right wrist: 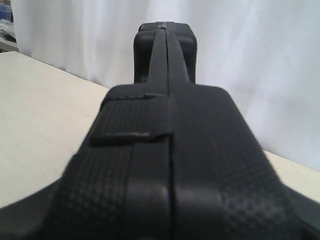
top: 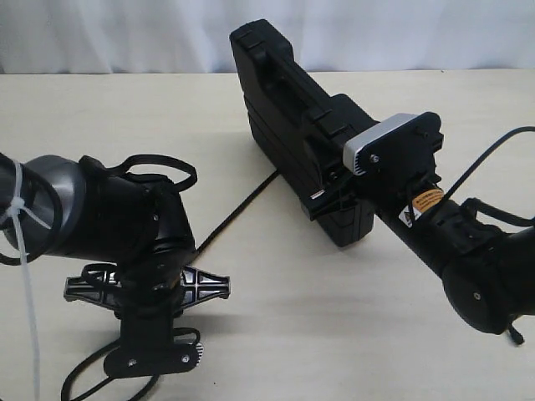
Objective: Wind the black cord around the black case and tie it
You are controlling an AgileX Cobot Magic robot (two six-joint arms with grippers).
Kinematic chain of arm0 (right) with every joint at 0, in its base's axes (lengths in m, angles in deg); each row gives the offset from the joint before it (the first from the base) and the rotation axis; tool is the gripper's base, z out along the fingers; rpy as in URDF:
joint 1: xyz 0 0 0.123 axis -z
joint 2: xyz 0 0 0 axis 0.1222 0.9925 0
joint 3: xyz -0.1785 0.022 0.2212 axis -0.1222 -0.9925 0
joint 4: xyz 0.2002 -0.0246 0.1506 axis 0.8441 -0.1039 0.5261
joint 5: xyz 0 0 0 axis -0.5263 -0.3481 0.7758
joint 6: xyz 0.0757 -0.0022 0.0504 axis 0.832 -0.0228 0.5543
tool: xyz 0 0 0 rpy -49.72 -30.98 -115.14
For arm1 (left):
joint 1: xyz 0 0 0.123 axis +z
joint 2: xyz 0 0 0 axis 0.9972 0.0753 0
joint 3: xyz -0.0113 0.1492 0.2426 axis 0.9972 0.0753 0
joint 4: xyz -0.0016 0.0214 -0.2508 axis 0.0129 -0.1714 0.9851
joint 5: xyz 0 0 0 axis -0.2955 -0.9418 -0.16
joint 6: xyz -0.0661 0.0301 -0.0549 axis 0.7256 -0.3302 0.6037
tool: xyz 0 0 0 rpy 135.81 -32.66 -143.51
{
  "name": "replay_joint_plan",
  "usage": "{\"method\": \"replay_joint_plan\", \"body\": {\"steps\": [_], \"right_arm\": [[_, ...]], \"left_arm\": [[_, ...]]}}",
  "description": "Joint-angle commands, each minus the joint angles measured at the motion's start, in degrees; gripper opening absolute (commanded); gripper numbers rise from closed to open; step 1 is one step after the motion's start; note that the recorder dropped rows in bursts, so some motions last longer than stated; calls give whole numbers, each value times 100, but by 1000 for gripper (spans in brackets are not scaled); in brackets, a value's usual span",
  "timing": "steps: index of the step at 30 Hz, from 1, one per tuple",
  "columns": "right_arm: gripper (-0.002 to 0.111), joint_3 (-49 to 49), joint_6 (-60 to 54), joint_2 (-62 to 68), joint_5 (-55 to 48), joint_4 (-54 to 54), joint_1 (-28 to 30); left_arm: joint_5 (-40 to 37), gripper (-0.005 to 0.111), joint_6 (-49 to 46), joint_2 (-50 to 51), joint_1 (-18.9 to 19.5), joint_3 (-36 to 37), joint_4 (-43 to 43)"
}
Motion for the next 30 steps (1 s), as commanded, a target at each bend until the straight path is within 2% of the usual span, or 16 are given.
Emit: {"method": "replay_joint_plan", "body": {"steps": [1,2,4,6,7,9,10,11,12,14,16,21,25,30], "right_arm": [[4,-40,74,61,-468,-72,6],[4,-40,74,61,-468,-72,6],[4,-40,74,61,-468,-72,6],[4,-40,99,61,-482,-72,6],[4,-40,99,61,-482,-72,6],[4,-40,99,61,-482,-72,6],[4,-40,99,61,-482,-72,6],[4,-40,99,61,-482,-72,6],[4,-40,99,61,-482,-72,6],[4,-40,99,61,-482,-72,6],[4,-40,99,61,-482,-72,6],[4,-40,99,61,-482,-72,6],[4,-40,99,61,-482,-72,6],[4,-40,99,61,-482,-72,6]], "left_arm": [[-235,0,1359,60,-42,58,-177],[-235,0,1813,43,-42,58,-410],[-205,0,3494,-29,-42,58,-1126],[-205,0,6780,-243,106,58,-2730],[-205,0,7595,-337,205,58,-2987],[35,0,8621,-613,705,47,-2974],[413,0,9079,-888,1213,17,-2548],[571,0,9262,-1027,1478,-67,-2240],[724,0,9406,-1252,1891,-278,-1511],[584,0,9377,-1385,2125,-666,-627],[-111,0,9316,-1433,2226,-1462,914],[-1137,0,9247,-1194,2215,-2368,3242],[-1719,0,9695,-877,2215,-2768,3319],[-2015,0,9949,-424,2215,-3203,3577]]}}
